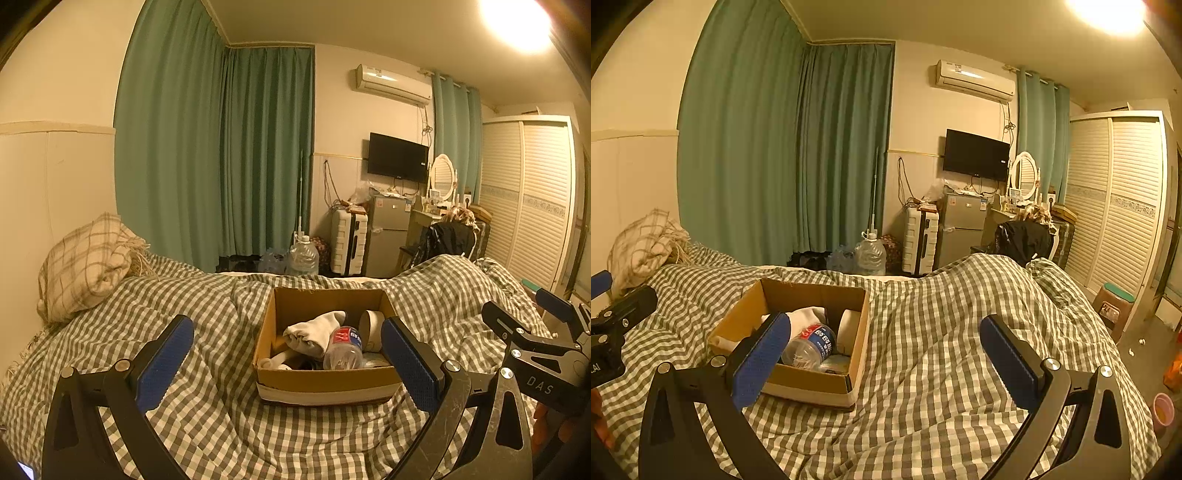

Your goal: Organize objects

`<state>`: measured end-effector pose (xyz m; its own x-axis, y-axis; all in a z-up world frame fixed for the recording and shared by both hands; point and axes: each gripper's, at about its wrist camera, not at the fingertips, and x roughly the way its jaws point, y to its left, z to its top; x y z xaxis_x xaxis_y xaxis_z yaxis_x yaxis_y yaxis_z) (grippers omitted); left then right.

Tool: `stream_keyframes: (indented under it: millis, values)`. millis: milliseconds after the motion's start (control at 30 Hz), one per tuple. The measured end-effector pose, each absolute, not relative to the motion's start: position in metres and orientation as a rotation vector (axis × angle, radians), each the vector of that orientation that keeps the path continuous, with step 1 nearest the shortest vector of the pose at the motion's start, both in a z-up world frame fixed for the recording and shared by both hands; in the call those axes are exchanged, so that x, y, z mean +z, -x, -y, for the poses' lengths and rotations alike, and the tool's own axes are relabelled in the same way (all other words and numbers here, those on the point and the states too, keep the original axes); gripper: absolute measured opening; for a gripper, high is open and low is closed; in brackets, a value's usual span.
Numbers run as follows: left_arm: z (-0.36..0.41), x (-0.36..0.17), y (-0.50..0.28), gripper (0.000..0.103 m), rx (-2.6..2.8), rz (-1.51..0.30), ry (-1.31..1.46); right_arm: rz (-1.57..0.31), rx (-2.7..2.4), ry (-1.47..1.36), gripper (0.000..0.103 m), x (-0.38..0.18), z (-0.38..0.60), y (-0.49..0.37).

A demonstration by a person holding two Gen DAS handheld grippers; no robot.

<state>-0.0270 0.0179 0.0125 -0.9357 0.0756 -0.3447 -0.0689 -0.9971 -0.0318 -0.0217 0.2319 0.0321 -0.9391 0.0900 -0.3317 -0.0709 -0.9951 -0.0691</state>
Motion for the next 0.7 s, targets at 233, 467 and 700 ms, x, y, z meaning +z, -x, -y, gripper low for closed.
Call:
stream_keyframes:
  millis: [233,467,700]
  values:
    - [-0.0182,0.0125,0.0269,0.103,3.021,0.03,0.54,0.086,3.015,0.518,0.103,0.0319,-0.2316,0.0219]
    - [-0.0175,0.0124,0.0267,0.103,3.02,0.026,0.545,0.089,3.015,0.519,0.103,0.0316,-0.2309,0.0221]
    - [-0.0159,0.0111,0.0265,0.103,3.024,0.029,0.549,0.089,3.016,0.524,0.103,0.0315,-0.2309,0.0219]
